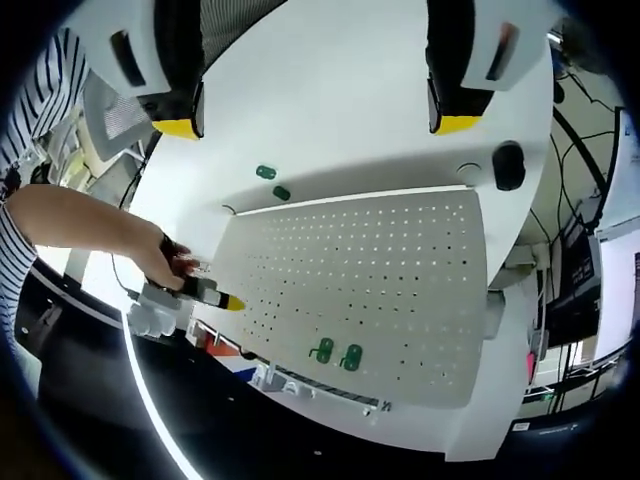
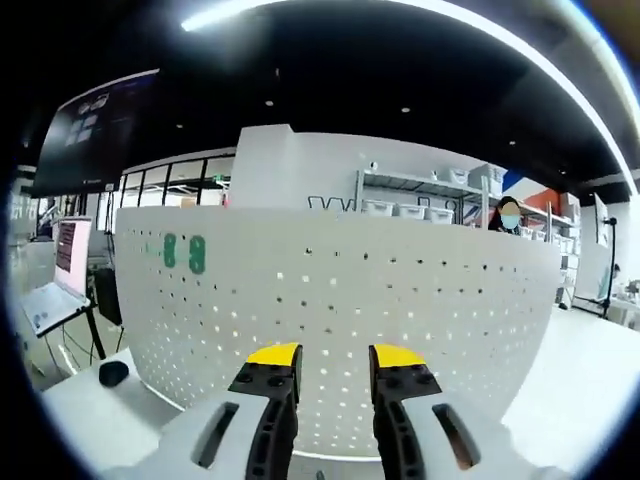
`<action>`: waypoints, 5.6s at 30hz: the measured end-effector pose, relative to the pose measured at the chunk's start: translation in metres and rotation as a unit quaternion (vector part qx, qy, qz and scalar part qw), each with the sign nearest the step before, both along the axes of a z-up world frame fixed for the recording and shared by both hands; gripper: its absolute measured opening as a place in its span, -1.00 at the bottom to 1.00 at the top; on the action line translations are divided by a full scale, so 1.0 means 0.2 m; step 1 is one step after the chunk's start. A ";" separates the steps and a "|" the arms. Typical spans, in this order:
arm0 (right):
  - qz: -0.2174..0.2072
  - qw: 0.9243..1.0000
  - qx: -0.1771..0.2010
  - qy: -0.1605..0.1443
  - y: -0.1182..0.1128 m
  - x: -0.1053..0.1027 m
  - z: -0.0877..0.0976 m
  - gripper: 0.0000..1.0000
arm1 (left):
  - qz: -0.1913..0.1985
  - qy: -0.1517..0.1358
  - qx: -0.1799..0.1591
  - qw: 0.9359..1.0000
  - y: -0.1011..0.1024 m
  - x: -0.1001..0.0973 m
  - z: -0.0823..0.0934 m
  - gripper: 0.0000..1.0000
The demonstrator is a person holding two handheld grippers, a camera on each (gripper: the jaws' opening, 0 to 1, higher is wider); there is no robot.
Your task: Insert the hook assembly into the mounting plate slot until the hook locks in place.
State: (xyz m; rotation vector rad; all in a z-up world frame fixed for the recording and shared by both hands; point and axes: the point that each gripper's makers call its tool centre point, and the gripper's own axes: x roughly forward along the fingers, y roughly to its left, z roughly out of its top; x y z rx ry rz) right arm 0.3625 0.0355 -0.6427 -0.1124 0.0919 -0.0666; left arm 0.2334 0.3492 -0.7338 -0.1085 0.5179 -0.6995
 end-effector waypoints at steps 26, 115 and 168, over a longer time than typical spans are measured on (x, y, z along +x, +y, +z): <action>0.009 0.986 0.010 0.167 -0.07 -0.64 -0.60 -0.50 | -0.040 0.035 0.012 0.999 -0.13 -0.07 -0.07 0.88; -0.011 0.925 0.154 0.346 0.07 0.03 -1.27 -1.00 | 0.051 0.077 0.000 0.996 -0.08 0.02 -0.20 0.82; 0.163 0.962 0.191 0.109 0.55 -0.40 -0.35 -1.00 | 0.002 0.049 -0.083 0.995 -0.52 0.08 0.17 0.51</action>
